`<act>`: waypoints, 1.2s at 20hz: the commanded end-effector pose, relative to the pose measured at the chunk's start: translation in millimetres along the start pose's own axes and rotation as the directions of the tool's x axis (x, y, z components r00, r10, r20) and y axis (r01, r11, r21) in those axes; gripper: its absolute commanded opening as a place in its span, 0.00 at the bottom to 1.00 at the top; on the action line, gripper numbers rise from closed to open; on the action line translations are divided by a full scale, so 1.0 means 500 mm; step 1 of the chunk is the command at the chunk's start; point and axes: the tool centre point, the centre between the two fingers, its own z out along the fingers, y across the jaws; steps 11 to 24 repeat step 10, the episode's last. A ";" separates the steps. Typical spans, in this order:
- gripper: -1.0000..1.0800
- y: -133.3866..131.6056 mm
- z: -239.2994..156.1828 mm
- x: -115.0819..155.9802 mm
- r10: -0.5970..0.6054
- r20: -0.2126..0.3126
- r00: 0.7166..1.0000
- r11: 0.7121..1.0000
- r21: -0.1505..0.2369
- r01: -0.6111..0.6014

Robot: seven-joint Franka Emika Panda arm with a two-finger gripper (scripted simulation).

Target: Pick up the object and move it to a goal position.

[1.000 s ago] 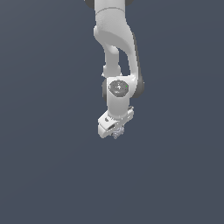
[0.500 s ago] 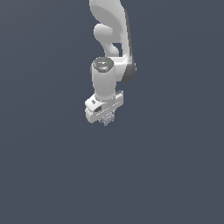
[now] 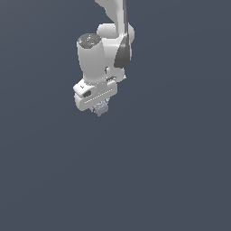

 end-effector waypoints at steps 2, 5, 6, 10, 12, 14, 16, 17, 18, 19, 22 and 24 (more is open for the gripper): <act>0.00 0.006 -0.028 -0.029 -0.001 -0.001 1.000 1.000 0.001 0.001; 0.00 0.011 -0.044 -0.045 -0.001 -0.001 1.000 1.000 0.001 0.001; 0.00 0.012 -0.047 -0.049 -0.001 -0.001 1.000 1.000 0.001 0.001; 0.00 0.015 -0.054 -0.055 -0.001 0.000 1.000 1.000 0.001 0.001; 0.00 0.015 -0.054 -0.055 -0.001 0.000 1.000 1.000 0.001 0.001; 0.00 0.015 -0.054 -0.055 -0.001 0.000 1.000 1.000 0.001 0.001; 0.00 0.015 -0.054 -0.055 -0.001 0.000 1.000 1.000 0.001 0.001; 0.00 0.015 -0.054 -0.055 -0.001 0.000 1.000 1.000 0.001 0.001; 0.00 0.015 -0.054 -0.055 -0.001 0.000 1.000 1.000 0.001 0.001; 0.00 0.015 -0.054 -0.055 -0.001 0.000 1.000 1.000 0.001 0.001; 0.00 0.015 -0.054 -0.055 -0.001 0.000 1.000 1.000 0.001 0.001; 0.00 0.015 -0.054 -0.055 -0.001 0.000 1.000 1.000 0.001 0.001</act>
